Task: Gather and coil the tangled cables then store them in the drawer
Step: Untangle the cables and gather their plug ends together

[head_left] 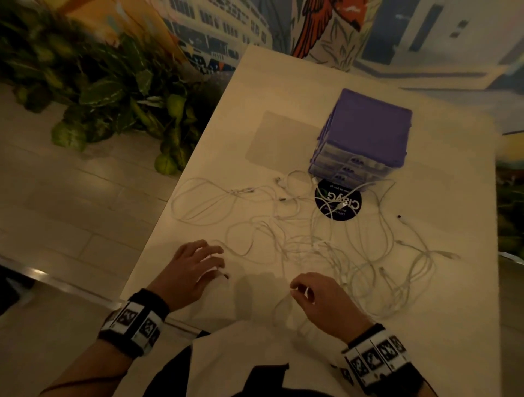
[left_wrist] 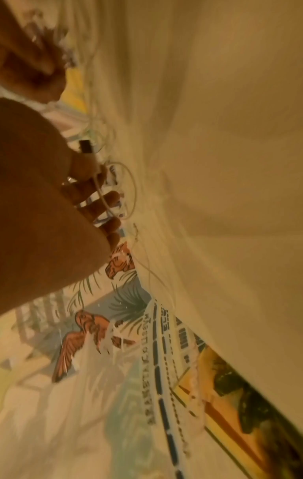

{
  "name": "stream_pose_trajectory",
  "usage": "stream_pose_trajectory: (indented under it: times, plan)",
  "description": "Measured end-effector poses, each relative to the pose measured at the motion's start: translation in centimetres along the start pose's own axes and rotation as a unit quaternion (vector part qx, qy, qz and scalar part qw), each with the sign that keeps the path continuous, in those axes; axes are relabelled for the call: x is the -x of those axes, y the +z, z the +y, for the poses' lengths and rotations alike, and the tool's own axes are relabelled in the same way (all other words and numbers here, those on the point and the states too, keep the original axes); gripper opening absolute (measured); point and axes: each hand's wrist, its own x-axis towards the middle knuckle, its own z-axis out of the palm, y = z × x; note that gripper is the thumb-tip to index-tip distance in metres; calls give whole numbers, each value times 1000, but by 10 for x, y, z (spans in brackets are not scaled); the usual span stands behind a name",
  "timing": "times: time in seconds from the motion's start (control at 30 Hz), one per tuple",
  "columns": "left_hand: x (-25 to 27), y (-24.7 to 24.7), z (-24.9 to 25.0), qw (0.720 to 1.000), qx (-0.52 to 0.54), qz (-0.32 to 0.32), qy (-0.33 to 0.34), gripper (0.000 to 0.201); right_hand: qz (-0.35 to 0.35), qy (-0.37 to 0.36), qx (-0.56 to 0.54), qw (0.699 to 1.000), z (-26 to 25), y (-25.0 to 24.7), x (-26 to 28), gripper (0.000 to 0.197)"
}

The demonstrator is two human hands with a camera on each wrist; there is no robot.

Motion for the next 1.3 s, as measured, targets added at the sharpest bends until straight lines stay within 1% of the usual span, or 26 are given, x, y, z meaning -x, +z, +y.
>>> stream_pose_trajectory:
  times: [0.03, 0.07, 0.1, 0.13, 0.17, 0.2, 0.27, 0.3, 0.33, 0.37, 0.4, 0.47, 0.5, 0.57, 0.7, 0.77, 0.8, 0.87, 0.93, 1.03, 1.1, 1.2, 1.3]
  plan:
    - [-2, -5, 7, 999, 36, 30, -8, 18, 12, 3, -4, 1000, 1, -3, 1, 5]
    - [-5, -10, 15, 993, 90, 63, -31, 20, 30, 4, -8, 1000, 1, -7, 1, 5]
    - [-8, -15, 23, 980, 161, 95, -65, 23, 49, 3, -12, 999, 0, -12, -1, 5]
    - [-10, -19, 30, 955, 249, 124, -105, 25, 69, 3, -16, 997, -1, -19, -4, 5]
    - [-13, -23, 38, 916, 344, 150, -140, 25, 87, 1, -21, 996, -2, -25, -9, 4]
    - [-17, -25, 44, 871, 429, 175, -164, 25, 107, -3, -24, 994, -3, -33, -16, 4]
    - [-25, -30, 53, 776, 559, 211, -203, 27, 146, -3, -18, 989, -5, -46, -32, 3]
    - [-29, -31, 55, 730, 606, 221, -227, 27, 159, 3, -13, 987, -5, -52, -43, 3]
    - [-33, -32, 56, 696, 634, 226, -249, 26, 164, 13, -7, 986, -4, -56, -56, 4]
    - [-35, -32, 57, 684, 641, 228, -261, 26, 162, 27, 1, 986, -2, -59, -70, 5]
    - [-37, -31, 58, 695, 627, 231, -266, 27, 155, 42, 9, 987, 0, -61, -85, 7]
    - [-41, -29, 60, 724, 594, 236, -259, 32, 138, 57, 32, 988, 2, -64, -111, 10]
    - [-42, -29, 61, 725, 591, 239, -260, 31, 128, 60, 47, 989, 1, -65, -122, 12]
    - [-46, -30, 61, 719, 595, 241, -265, 27, 106, 67, 78, 989, -2, -65, -142, 16]
    - [-53, -32, 59, 716, 597, 230, -279, 29, 54, 69, 165, 982, -1, -58, -168, 31]
    - [-58, -32, 56, 702, 608, 221, -298, 28, 27, 69, 205, 976, 2, -55, -175, 29]
    - [-60, -31, 55, 691, 616, 218, -310, 29, 26, 71, 217, 973, 2, -54, -176, 26]
    - [-65, -29, 53, 674, 625, 218, -328, 31, 50, 74, 228, 970, 4, -51, -176, 20]
    - [-70, -27, 53, 670, 625, 224, -331, 33, 106, 66, 214, 969, 7, -47, -174, 15]
    - [-81, -26, 58, 685, 612, 231, -321, 33, 205, 19, 128, 970, 7, -43, -166, 12]
    - [-91, -24, 64, 693, 608, 234, -308, 31, 251, -9, 72, 965, 1, -44, -156, 15]
    - [-112, -22, 77, 704, 601, 236, -296, 29, 276, -14, -3, 961, -16, -40, -144, 23]
    - [-131, -19, 88, 711, 596, 234, -291, 23, 294, -1, -90, 952, -39, -36, -133, 24]
